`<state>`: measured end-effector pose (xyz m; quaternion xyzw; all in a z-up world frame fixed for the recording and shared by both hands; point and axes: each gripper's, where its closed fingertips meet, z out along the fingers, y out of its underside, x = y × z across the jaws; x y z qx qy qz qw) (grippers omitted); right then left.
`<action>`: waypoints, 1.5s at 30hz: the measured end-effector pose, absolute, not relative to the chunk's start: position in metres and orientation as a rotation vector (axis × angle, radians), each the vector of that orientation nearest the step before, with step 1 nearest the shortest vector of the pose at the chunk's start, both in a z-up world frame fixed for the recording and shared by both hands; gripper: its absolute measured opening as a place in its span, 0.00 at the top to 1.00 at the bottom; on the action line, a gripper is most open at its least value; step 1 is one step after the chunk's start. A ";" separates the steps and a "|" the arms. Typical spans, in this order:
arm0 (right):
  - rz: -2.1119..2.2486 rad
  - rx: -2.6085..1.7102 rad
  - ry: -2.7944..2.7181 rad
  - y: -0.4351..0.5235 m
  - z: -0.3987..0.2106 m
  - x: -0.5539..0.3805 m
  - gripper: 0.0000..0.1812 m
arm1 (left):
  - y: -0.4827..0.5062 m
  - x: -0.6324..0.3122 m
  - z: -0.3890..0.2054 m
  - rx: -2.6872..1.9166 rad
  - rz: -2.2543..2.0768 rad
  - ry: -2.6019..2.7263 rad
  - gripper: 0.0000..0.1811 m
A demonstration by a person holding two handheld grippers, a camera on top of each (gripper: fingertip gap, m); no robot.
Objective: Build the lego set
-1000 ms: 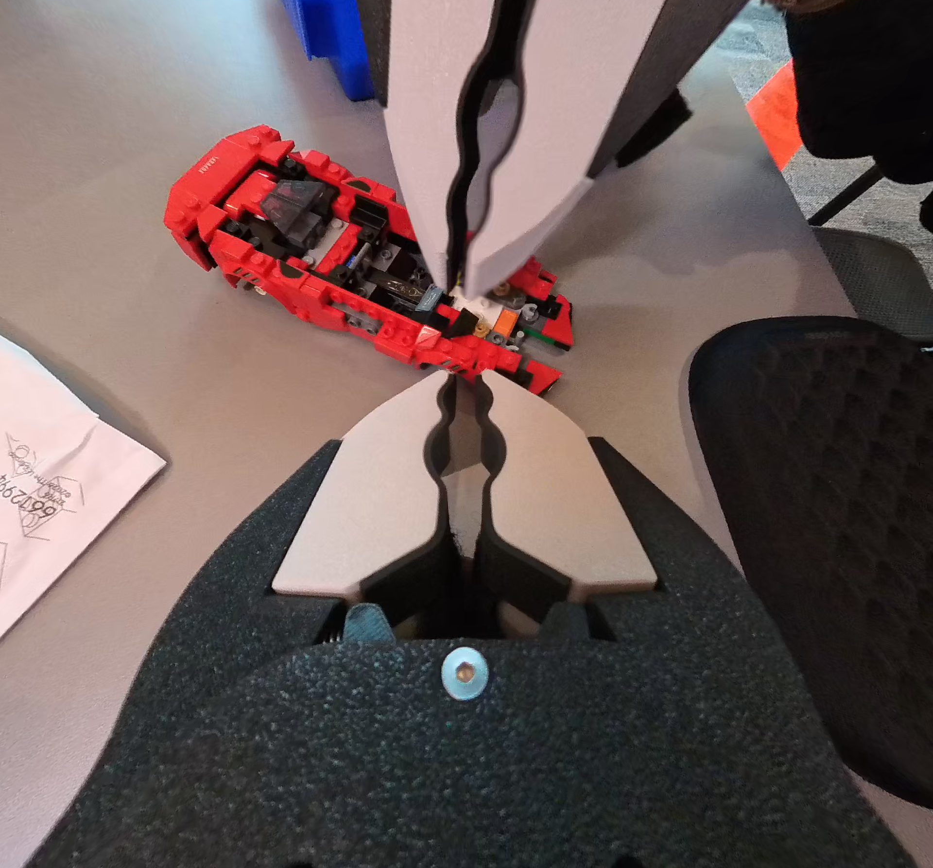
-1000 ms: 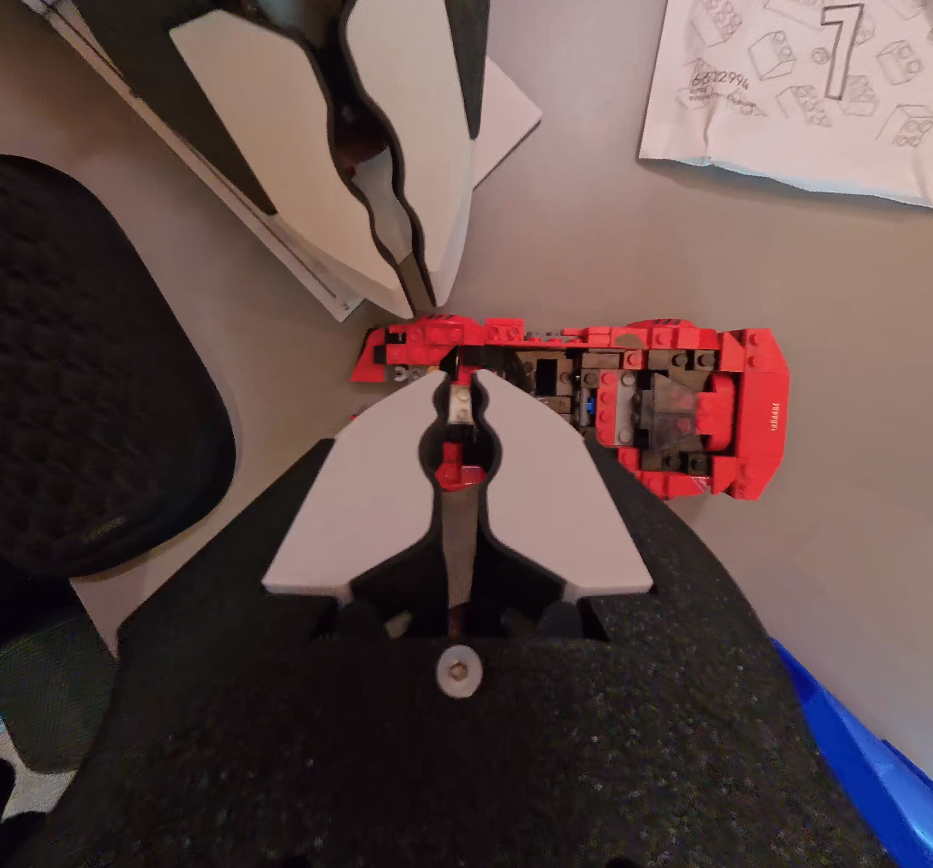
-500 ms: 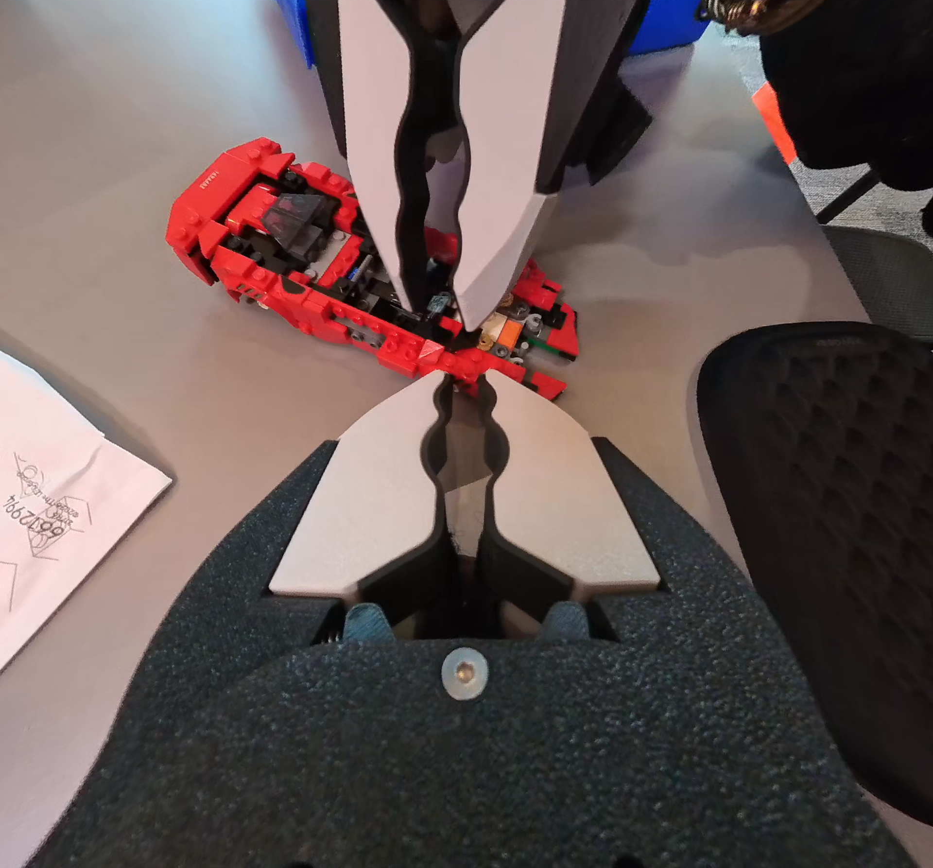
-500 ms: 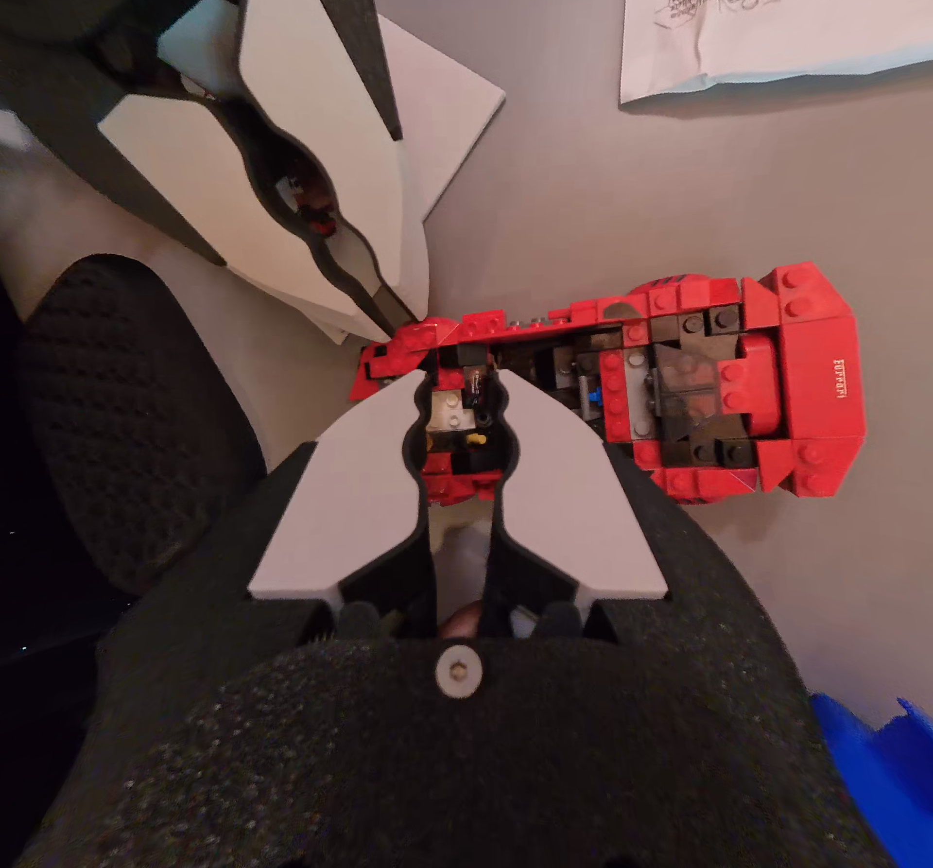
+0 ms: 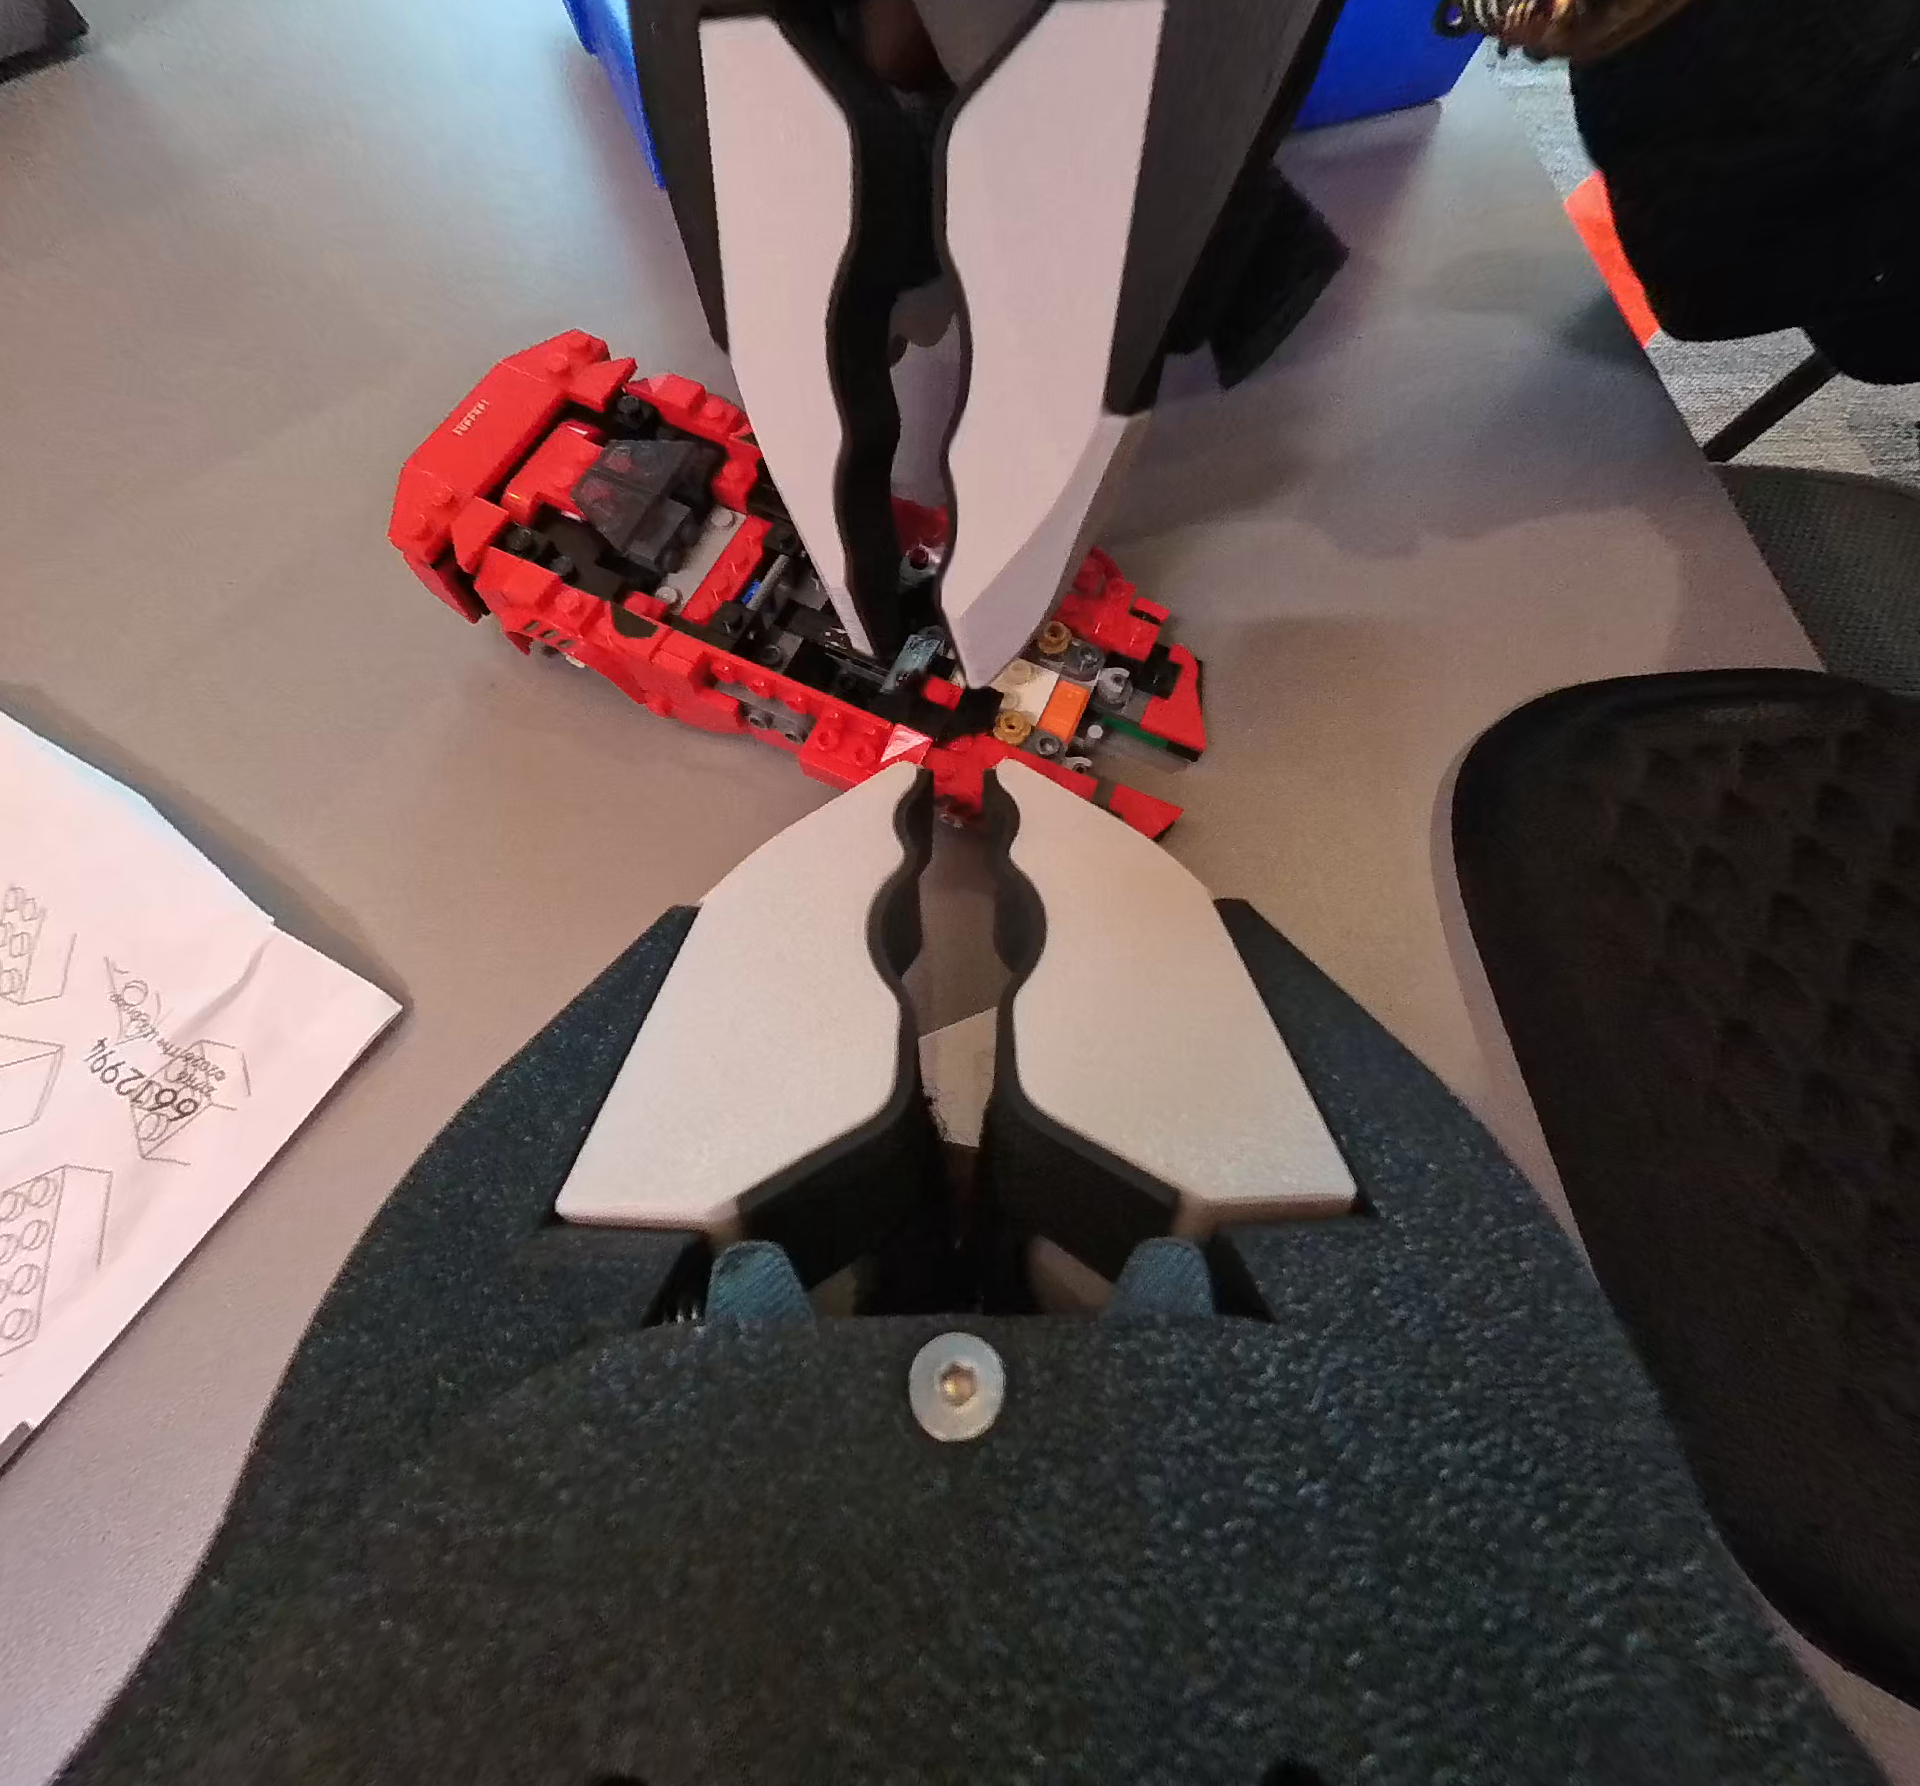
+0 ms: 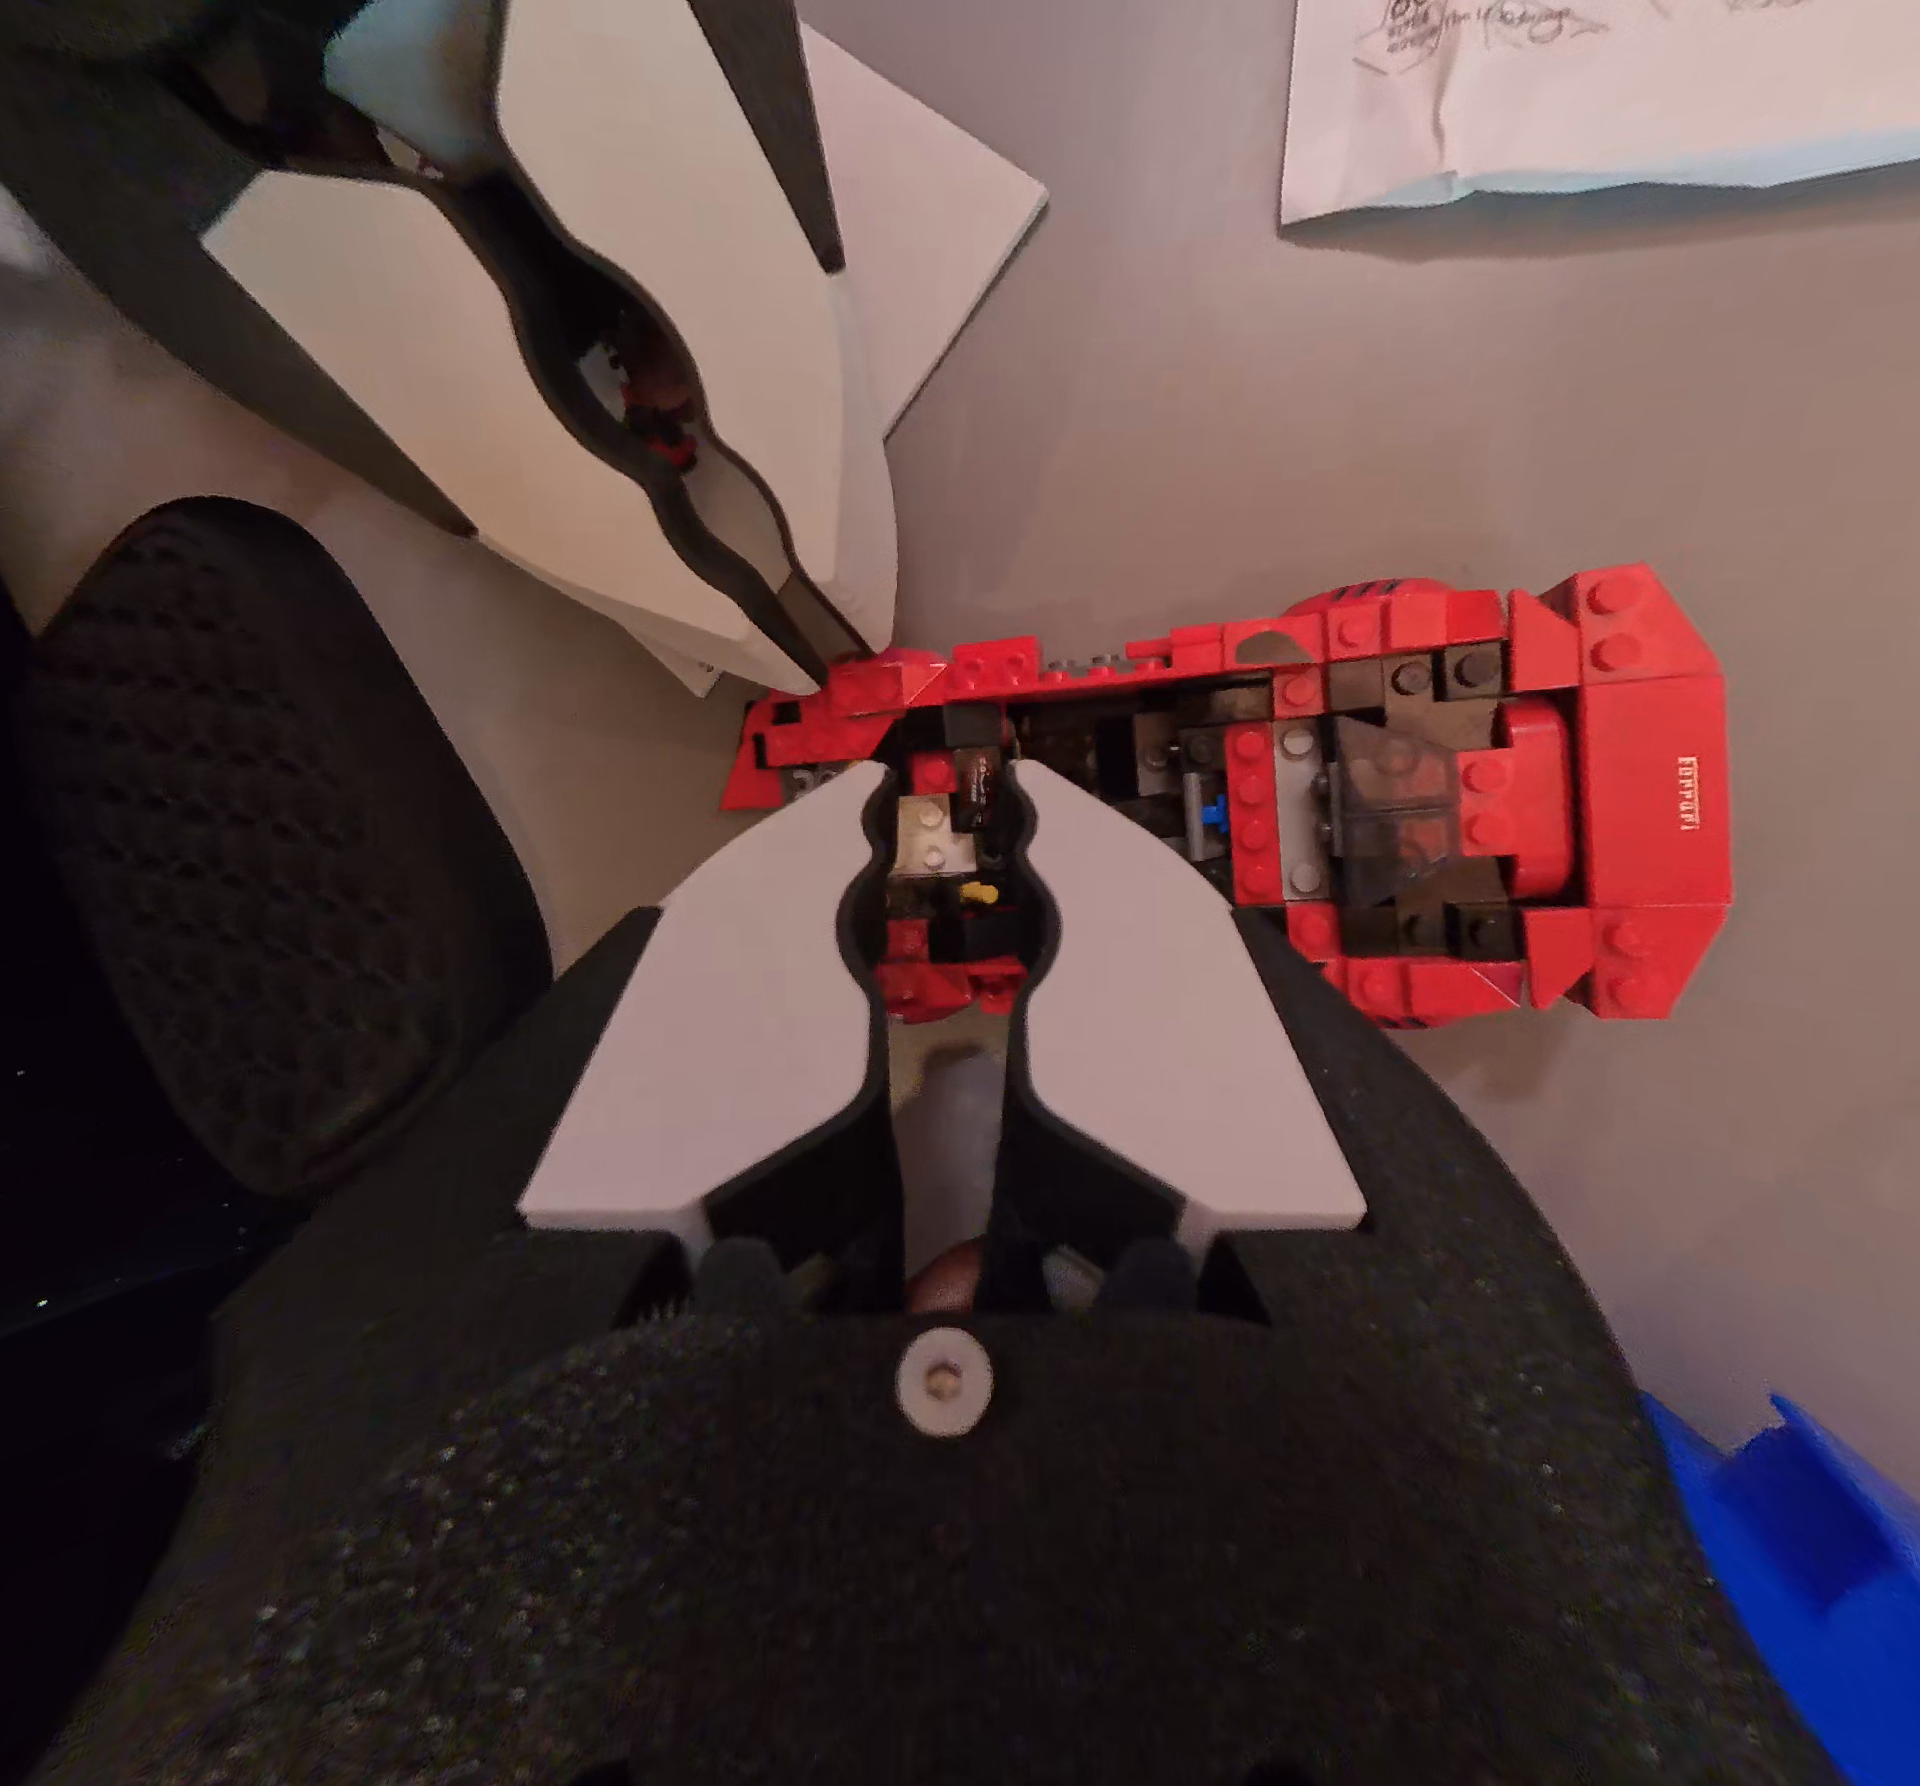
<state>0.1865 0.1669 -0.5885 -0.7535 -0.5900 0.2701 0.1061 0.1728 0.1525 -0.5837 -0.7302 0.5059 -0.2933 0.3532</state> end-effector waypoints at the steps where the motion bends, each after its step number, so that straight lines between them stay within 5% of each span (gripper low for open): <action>1: 0.775 -2.213 -1.733 0.169 -0.587 0.187 0.90 | 0.153 0.172 -0.584 -1.889 -0.757 1.308 0.96; 4: 0.743 -2.129 -1.766 0.167 -0.579 0.186 0.99 | 0.153 0.171 -0.584 -1.890 -0.753 1.305 0.96; 45: 0.241 -2.400 -1.859 0.161 -0.594 0.186 1.00 | 0.155 0.172 -0.588 -1.891 -0.824 1.247 0.97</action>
